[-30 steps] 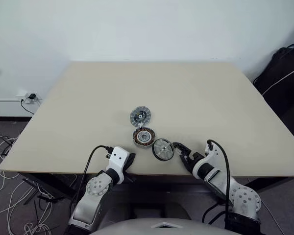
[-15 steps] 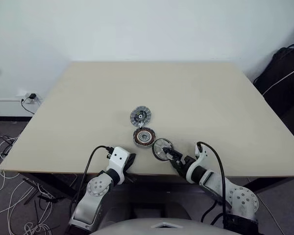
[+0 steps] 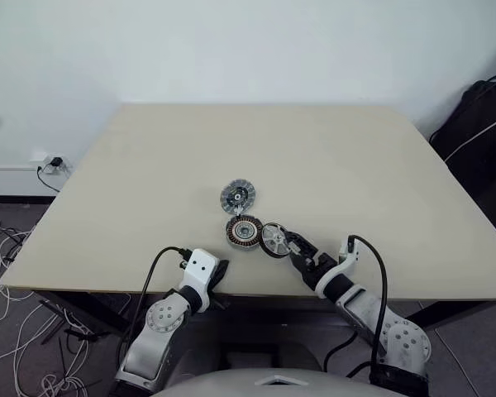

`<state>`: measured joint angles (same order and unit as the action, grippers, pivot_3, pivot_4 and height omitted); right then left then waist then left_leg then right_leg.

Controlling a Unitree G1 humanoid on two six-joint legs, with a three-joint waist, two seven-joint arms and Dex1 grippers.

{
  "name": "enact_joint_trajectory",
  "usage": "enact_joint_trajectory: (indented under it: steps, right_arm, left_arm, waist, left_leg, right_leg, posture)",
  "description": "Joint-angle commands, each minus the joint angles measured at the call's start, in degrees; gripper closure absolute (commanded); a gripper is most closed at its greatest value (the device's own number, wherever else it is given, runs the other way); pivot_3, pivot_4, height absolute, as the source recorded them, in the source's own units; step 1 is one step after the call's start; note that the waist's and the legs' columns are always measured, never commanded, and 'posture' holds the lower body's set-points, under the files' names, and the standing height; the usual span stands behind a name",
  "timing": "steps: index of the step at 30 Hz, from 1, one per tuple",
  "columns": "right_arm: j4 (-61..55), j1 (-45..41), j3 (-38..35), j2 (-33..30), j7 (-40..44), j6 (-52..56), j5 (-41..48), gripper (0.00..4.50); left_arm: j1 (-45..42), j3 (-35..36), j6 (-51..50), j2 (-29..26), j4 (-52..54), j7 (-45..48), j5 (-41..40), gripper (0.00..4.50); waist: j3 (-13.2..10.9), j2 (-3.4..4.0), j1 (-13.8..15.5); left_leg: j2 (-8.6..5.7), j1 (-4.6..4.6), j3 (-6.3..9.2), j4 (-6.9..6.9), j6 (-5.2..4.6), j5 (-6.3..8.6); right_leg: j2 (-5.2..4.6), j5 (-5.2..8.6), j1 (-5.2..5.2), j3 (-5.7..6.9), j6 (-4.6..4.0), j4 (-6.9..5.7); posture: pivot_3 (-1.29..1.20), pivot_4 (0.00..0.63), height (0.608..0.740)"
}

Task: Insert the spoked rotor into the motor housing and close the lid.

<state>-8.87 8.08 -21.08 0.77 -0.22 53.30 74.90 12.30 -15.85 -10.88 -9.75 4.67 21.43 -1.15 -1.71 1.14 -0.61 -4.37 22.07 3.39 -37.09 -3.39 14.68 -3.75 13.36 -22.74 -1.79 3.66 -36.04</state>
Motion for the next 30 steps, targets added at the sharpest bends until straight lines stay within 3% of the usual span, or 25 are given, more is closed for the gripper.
enact_joint_trajectory:
  steps: [1, 16, 30]
  right_arm:
    - [-0.64, -0.42, -0.68, 0.63, 1.65, -3.07, 0.87, 0.02]
    - [-0.26, -0.10, 4.32, -1.58, -7.86, 4.55, 9.89, 0.02]
    - [6.10, -3.49, 5.74, 5.05, -11.72, -2.20, 9.62, 0.02]
  left_arm:
    - [-0.74, -0.06, 0.30, -0.14, 2.26, 0.48, -0.33, 4.50]
    - [-0.81, -0.14, 0.22, 0.42, 1.91, 0.06, -0.22, 4.50]
    - [-0.11, 0.46, 0.24, -0.44, 2.61, 0.00, -0.21, 4.50]
  waist:
    - [0.02, 0.03, -0.01]
    - [0.08, 0.11, 0.01]
    - [0.09, 0.09, -0.01]
  left_leg:
    - [0.00, 0.00, 0.00, 0.00, 0.00, 0.00]
    - [0.00, 0.00, 0.00, 0.00, 0.00, 0.00]
    - [0.00, 0.00, 0.00, 0.00, -0.01, 0.00]
  right_leg:
    - [0.00, 0.00, 0.00, 0.00, 0.00, 0.00]
    - [-0.02, 0.02, 0.00, -0.04, -0.06, 0.00]
    - [-0.01, 0.00, 0.00, -0.03, -0.03, 0.00]
  posture:
    - [0.00, 0.000, 0.740]
    - [0.00, 0.000, 0.740]
    - [0.00, 0.000, 0.740]
